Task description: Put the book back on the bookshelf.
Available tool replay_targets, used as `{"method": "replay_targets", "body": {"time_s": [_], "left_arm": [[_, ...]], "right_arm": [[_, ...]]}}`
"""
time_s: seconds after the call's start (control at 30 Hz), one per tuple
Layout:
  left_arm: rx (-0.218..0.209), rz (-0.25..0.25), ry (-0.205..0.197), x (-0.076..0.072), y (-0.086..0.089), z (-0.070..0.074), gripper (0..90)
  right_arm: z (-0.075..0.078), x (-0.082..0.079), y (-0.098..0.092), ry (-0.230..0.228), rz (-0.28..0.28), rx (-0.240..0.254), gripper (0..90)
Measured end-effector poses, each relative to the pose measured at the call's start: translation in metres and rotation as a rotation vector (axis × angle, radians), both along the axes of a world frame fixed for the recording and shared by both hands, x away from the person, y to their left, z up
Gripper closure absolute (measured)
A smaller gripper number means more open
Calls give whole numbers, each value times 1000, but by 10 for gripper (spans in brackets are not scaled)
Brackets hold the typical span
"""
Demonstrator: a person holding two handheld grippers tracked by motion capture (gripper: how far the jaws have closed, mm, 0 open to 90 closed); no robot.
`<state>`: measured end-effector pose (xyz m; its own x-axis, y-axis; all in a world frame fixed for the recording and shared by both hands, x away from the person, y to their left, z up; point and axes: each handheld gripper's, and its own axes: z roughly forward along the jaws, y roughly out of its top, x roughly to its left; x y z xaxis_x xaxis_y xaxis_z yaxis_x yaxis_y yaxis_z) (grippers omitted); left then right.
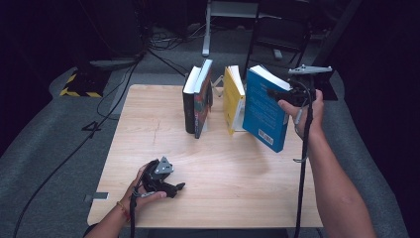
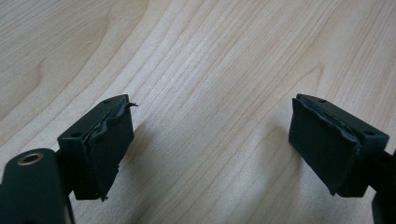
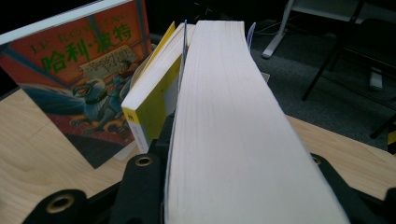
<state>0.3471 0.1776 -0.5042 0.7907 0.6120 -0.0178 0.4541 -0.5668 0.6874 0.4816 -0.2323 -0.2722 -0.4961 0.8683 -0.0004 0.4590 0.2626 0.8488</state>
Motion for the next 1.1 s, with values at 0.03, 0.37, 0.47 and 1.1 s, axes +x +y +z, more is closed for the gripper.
{"method": "replay_targets", "body": {"time_s": [0.03, 0.37, 0.47, 1.1], "left_arm": [[0, 0, 0, 0, 0, 0, 141], [0, 1, 0, 0, 0, 0, 142], [0, 1, 0, 0, 0, 0, 143], [1, -9, -2, -1, 0, 0, 146]], "right_arm": [[-1, 2, 1, -3, -3, -1, 612], [-7, 23, 6, 0, -24, 10, 612], [-5, 29, 9, -3, -33, 8, 612], [-13, 68, 29, 6, -73, 21, 612]]}}
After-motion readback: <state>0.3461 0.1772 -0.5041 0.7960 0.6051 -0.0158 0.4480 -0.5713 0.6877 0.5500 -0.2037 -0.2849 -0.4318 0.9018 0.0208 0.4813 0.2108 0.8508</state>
